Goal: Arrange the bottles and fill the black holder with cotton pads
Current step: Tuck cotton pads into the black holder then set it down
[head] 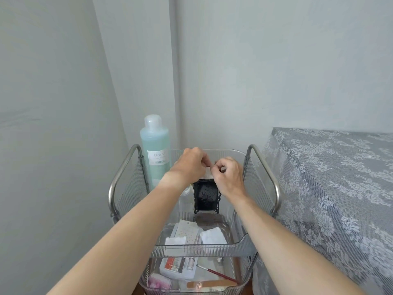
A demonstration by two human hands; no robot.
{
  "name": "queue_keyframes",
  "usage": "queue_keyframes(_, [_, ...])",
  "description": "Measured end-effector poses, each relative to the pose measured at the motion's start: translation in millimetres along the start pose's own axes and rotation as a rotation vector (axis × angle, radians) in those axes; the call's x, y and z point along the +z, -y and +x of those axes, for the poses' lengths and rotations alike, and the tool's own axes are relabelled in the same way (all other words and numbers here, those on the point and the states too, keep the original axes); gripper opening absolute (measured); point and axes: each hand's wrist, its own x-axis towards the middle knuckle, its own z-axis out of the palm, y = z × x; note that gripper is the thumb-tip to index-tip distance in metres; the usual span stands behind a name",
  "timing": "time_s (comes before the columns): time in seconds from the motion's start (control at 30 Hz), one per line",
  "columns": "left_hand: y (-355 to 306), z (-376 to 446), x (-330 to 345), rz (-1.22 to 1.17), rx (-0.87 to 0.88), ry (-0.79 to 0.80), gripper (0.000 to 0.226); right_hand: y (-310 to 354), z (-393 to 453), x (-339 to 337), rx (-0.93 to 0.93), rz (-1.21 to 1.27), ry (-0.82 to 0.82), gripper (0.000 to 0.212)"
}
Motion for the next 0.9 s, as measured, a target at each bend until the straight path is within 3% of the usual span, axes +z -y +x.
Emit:
queue_keyframes(0.2, [6.8, -5.0, 8.8, -0.049, -0.106, -0.162, 0.024, 0.7, 1.2, 4.5, 0.079, 0.042, -0.022, 0.011])
queue_keyframes(0.37, [15.3, -5.5, 19.2, -0.263, -0.281, -0.096, 0.021, 1.3, 0.2, 2.4, 0.208, 0.093, 0.056, 0.038])
queue_keyframes(0.47, [17.1, -5.1, 26.9, -0.351, -0.355, -0.137, 0.023, -1.3, -1.1, 3.7, 0.247, 0.079, 0.159, 0.051])
queue_keyframes(0.67, [12.7, -4.3, 28.3, -0.421, -0.366, -0.223, 0.016, -3.5, 8.7, 1.5, 0.302, 0.116, 0.225, 0.051])
queue_keyframes(0.8, [9.2, -34.3, 20.3, -0.624, -0.426, -0.39, 0.016, 9.0, 8.6, 0.6, 0.228, 0.182, 0.276, 0.058])
queue_keyframes(0.9, [14.0, -66.9, 33.4, -0.565, -0.395, -0.292, 0.019, 4.8, 0.3, -0.4, 0.136, 0.094, 0.332, 0.049])
